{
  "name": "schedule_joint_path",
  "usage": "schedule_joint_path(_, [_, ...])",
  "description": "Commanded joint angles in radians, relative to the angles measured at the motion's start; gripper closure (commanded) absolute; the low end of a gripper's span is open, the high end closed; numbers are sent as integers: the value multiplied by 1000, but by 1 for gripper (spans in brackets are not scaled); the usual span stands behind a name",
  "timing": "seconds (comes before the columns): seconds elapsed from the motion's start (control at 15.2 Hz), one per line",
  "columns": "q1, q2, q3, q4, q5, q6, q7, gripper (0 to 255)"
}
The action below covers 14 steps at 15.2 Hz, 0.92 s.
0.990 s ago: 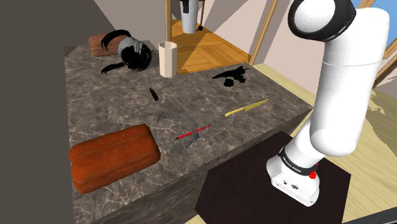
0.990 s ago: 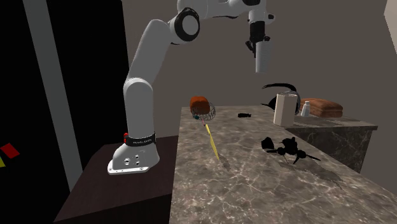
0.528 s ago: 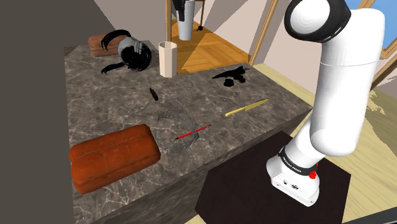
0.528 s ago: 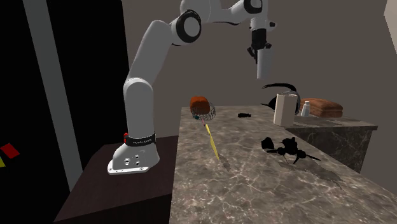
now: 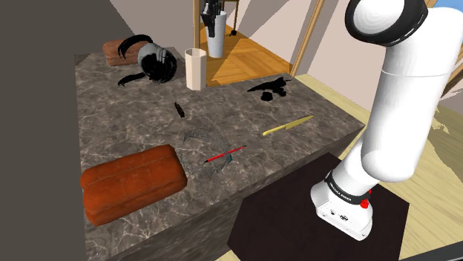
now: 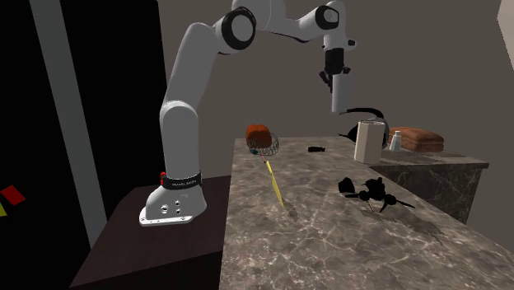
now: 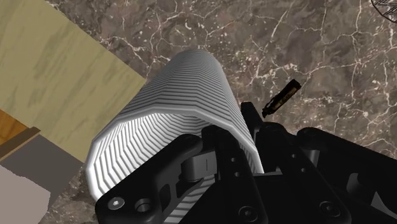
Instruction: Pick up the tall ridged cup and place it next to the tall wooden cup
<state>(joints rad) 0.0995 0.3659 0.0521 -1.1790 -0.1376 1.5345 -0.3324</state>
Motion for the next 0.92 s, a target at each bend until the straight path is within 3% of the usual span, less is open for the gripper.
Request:
schedule_joint_path(0.0, [-1,-11,0,-44,1,34,4,255])
schedule_joint_path(0.86, [-7,-41,0,-264,0,223,24,255])
